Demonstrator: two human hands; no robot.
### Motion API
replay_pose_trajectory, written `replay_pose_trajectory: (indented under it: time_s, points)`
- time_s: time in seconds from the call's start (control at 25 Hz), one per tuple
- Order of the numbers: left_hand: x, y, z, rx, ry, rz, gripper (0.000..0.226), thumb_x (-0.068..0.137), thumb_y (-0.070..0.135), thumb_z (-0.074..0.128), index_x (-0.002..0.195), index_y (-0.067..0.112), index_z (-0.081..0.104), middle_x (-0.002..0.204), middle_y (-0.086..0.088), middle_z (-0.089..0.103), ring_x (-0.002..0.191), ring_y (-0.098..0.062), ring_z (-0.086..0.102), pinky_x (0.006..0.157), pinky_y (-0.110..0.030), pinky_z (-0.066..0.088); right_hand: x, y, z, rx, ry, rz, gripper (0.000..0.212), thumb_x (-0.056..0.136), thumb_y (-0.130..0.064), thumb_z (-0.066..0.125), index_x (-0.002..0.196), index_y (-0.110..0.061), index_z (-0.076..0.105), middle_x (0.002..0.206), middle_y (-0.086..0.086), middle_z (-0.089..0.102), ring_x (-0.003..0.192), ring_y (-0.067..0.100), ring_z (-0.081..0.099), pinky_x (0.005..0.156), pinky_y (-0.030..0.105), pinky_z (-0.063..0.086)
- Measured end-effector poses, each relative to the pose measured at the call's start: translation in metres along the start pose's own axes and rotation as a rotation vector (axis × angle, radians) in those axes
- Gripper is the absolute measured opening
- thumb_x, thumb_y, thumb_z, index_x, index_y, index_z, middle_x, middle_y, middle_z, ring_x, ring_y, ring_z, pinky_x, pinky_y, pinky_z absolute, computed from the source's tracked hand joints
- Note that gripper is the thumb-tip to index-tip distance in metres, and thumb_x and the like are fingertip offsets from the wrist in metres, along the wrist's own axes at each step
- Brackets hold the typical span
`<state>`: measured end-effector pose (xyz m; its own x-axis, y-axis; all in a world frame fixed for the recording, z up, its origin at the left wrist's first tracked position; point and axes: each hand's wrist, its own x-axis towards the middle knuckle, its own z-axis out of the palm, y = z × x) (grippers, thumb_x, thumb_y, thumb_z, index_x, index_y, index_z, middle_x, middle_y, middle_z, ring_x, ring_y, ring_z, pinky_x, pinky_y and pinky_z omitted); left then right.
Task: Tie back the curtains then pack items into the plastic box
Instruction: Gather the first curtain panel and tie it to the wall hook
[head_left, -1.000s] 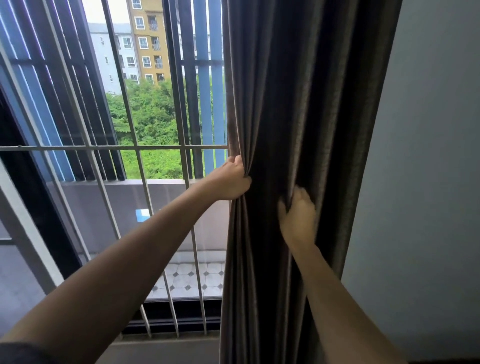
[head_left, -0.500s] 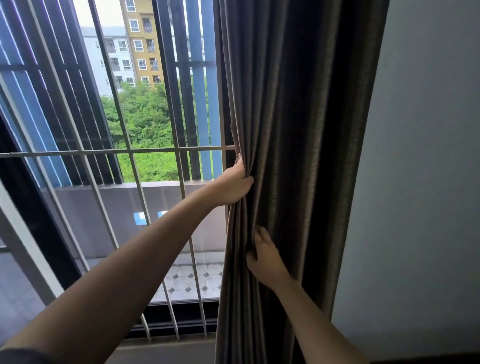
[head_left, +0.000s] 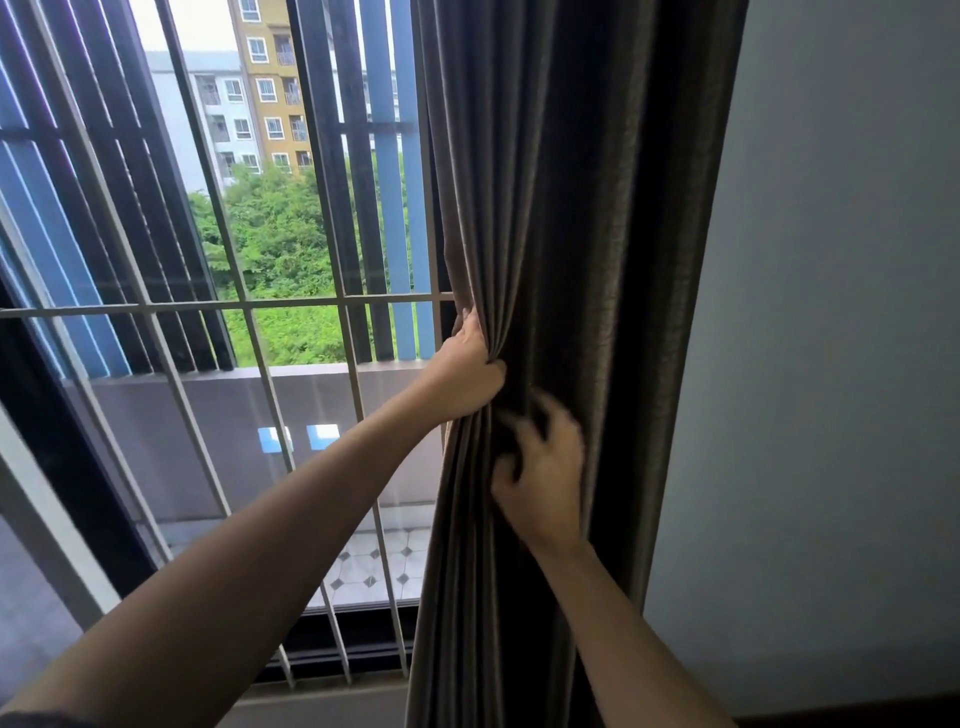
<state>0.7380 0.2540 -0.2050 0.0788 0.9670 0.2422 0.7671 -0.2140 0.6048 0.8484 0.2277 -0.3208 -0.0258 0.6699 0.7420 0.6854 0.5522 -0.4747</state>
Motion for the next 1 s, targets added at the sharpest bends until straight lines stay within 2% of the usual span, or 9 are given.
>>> replay_pose_trajectory:
  time_s: [0.08,0.12,0.16,0.28,0.4,0.48,0.64,0.84,1.0]
  points:
    - [-0.005,-0.002,-0.004,-0.043,-0.018,-0.007,0.073,0.086,0.006,0.042,0.149,0.014,0.009,0.147,-0.013,0.034,0.127,-0.031,0.041,0.102,-0.034,0.038,0.026,-0.004,-0.024,0.037,0.451,0.067,0.041,0.077,-0.009,0.061,0.118,-0.012,0.054,0.138,0.019,0.041,0.127,0.028,0.038,0.108,0.040,0.033]
    - [-0.006,-0.003,-0.007,-0.060,-0.021,-0.011,0.072,0.087,0.005,0.042,0.150,0.014,0.008,0.144,-0.011,0.038,0.121,-0.028,0.046,0.094,-0.029,0.040,0.040,-0.006,-0.038,0.079,0.522,0.121,0.045,0.080,-0.011,0.062,0.123,-0.012,0.048,0.140,0.018,0.038,0.129,0.026,0.037,0.109,0.040,0.034]
    - [-0.008,-0.003,-0.009,-0.075,-0.026,-0.016,0.072,0.088,0.004,0.042,0.150,0.015,0.007,0.140,-0.010,0.042,0.114,-0.024,0.049,0.085,-0.025,0.040,0.053,-0.004,-0.047,0.174,0.482,0.189,0.052,0.083,-0.012,0.063,0.130,-0.013,0.042,0.141,0.015,0.038,0.128,0.023,0.039,0.109,0.039,0.036]
    - [-0.008,-0.004,-0.011,-0.095,-0.030,-0.011,0.070,0.088,0.004,0.045,0.148,0.014,0.012,0.126,-0.006,0.047,0.112,-0.024,0.050,0.079,-0.023,0.038,0.064,0.007,-0.043,0.351,0.037,0.275,0.061,0.088,-0.005,0.057,0.141,-0.018,0.029,0.129,0.008,0.054,0.113,0.017,0.055,0.100,0.040,0.047]
    - [-0.008,-0.003,-0.008,-0.096,-0.028,-0.003,0.071,0.086,0.003,0.046,0.148,0.013,0.013,0.138,-0.009,0.041,0.126,-0.028,0.043,0.096,-0.029,0.039,0.031,0.013,-0.014,0.116,-0.279,0.247,0.068,0.086,-0.002,0.054,0.145,-0.017,0.023,0.129,0.012,0.056,0.114,0.026,0.058,0.100,0.042,0.047]
    - [-0.006,-0.004,-0.006,-0.102,-0.045,-0.001,0.073,0.086,0.004,0.045,0.149,0.013,0.010,0.148,-0.012,0.032,0.134,-0.030,0.034,0.108,-0.036,0.034,0.007,0.011,0.002,0.111,-0.413,0.276,0.073,0.083,-0.005,0.051,0.146,-0.017,0.018,0.129,0.014,0.055,0.114,0.030,0.057,0.101,0.041,0.045]
    - [-0.001,-0.003,-0.002,-0.149,-0.063,0.015,0.076,0.084,0.006,0.041,0.150,0.018,0.005,0.152,-0.008,0.025,0.137,-0.028,0.031,0.109,-0.036,0.031,-0.005,0.018,0.017,0.147,-0.554,0.313,0.076,0.078,-0.011,0.050,0.145,-0.022,0.016,0.128,0.014,0.054,0.118,0.033,0.053,0.103,0.045,0.043]
    - [-0.001,0.008,0.003,-0.204,-0.098,0.037,0.077,0.086,0.008,0.044,0.150,0.022,0.004,0.151,-0.005,0.025,0.134,-0.027,0.034,0.109,-0.038,0.033,0.000,0.015,0.017,0.116,-0.606,0.321,0.057,0.077,-0.007,0.049,0.133,-0.009,0.035,0.120,0.019,0.056,0.114,0.036,0.053,0.099,0.042,0.044]
    - [-0.003,0.017,0.008,-0.111,-0.075,0.059,0.084,0.073,0.041,0.057,0.145,0.018,0.021,0.145,0.000,0.033,0.129,-0.028,0.041,0.105,-0.046,0.039,0.000,0.006,0.023,0.106,-0.608,0.244,0.061,0.074,-0.007,0.049,0.133,-0.004,0.036,0.120,0.021,0.055,0.112,0.035,0.054,0.100,0.040,0.044]
